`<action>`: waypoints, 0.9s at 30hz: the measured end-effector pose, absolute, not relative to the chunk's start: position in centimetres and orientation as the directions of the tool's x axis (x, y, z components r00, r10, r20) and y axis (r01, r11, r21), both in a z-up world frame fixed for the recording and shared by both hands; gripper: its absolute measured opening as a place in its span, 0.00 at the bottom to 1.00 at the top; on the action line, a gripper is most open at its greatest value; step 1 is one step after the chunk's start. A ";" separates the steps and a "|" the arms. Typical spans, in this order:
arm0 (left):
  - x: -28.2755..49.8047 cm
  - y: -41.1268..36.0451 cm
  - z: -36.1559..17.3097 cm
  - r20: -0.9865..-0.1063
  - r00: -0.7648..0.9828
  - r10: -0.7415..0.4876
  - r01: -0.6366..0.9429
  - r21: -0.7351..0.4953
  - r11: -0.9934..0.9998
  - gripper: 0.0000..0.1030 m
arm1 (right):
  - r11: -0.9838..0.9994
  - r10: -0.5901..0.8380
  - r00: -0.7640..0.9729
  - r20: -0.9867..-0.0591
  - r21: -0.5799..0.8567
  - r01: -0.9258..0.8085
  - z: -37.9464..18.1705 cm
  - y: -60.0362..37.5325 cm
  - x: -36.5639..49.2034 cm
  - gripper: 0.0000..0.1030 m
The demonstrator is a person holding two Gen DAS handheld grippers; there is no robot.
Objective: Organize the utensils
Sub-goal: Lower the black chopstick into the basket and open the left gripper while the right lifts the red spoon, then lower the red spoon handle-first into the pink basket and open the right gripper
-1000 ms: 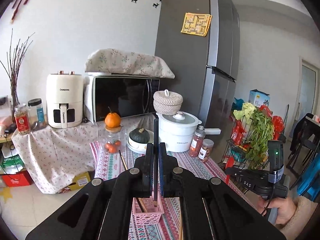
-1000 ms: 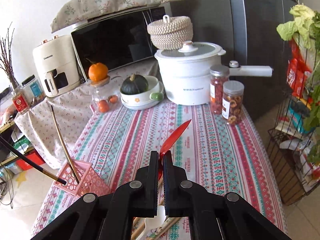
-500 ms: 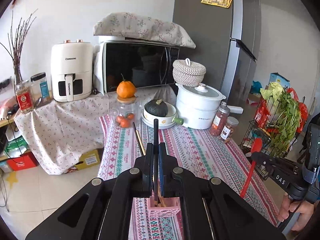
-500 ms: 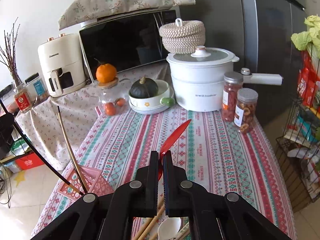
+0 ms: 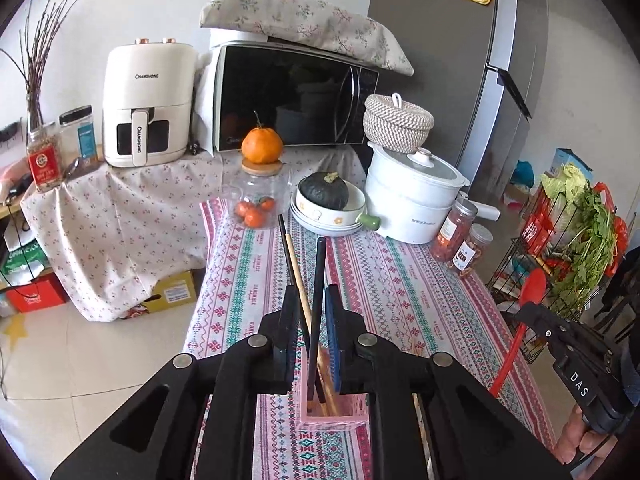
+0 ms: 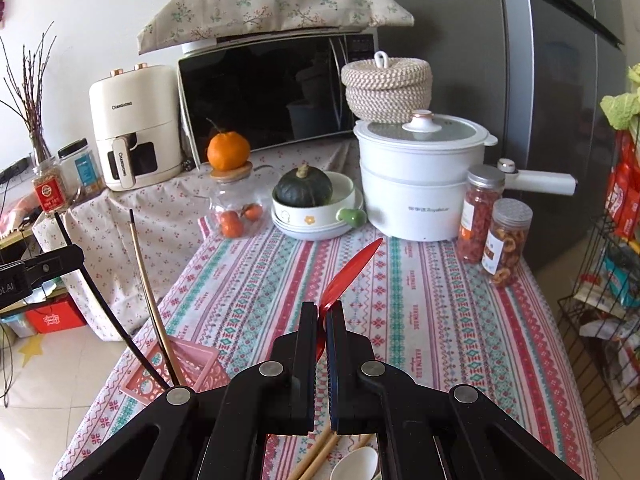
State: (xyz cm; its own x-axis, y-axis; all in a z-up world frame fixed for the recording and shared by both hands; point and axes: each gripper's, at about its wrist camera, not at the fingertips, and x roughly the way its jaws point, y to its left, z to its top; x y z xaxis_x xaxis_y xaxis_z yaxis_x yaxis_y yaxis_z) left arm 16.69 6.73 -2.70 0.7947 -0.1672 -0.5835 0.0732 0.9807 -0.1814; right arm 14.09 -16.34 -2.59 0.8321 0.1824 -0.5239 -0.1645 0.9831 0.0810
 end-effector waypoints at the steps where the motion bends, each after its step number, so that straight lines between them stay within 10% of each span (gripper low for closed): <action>1: 16.6 6.8 -2.6 -0.582 0.797 -0.164 0.067 -0.184 0.981 0.36 | 0.983 0.181 0.836 -0.517 0.076 -0.165 -2.5 -16.1 14.1 0.03; 3: 16.1 7.1 -2.3 -0.574 0.803 -0.160 0.062 -0.187 0.980 0.56 | 0.984 0.179 0.846 -0.502 0.070 -0.166 -2.3 -15.7 14.0 0.03; 9: 15.0 8.1 -2.4 -0.628 0.766 -0.138 0.036 -0.173 0.984 0.68 | 0.987 0.160 0.887 -0.433 0.070 -0.144 -1.2 -14.7 14.1 0.03; 27: 14.1 11.9 -7.1 -0.770 0.632 -0.086 -0.017 -0.124 0.992 0.73 | 0.972 0.080 0.955 -0.286 -0.189 -0.138 -3.0 -5.4 16.4 0.03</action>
